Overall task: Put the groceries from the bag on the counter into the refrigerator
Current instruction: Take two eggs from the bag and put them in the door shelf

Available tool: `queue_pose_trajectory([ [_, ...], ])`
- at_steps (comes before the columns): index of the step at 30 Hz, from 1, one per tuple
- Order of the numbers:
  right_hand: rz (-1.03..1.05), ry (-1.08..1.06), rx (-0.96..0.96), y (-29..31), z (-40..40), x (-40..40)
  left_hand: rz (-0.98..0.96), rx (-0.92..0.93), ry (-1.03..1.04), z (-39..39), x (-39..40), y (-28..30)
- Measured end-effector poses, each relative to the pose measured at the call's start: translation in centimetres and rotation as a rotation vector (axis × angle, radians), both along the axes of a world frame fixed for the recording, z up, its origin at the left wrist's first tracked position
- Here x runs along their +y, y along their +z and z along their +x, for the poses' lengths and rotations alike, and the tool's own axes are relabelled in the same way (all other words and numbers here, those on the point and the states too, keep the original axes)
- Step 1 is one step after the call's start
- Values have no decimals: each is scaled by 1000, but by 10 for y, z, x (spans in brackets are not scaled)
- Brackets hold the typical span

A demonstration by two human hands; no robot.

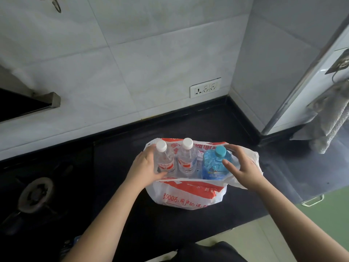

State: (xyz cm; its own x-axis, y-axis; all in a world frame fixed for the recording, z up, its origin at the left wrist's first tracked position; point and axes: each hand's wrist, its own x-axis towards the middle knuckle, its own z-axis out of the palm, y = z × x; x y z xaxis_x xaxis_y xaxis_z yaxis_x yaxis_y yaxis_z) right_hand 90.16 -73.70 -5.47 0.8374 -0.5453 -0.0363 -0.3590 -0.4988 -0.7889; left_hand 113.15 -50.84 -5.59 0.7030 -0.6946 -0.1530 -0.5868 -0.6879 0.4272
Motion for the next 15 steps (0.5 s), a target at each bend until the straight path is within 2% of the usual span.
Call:
queue_pose_trajectory([
  [7,153,121,92,-11,12,-17,105,25,-87,8,-4,-10],
  [12,426,156,59,-37,12,-32,232,113,-152,5,-5,-29],
  [15,454,187,75,-47,5,-34,246,153,-159,0,-2,-41],
])
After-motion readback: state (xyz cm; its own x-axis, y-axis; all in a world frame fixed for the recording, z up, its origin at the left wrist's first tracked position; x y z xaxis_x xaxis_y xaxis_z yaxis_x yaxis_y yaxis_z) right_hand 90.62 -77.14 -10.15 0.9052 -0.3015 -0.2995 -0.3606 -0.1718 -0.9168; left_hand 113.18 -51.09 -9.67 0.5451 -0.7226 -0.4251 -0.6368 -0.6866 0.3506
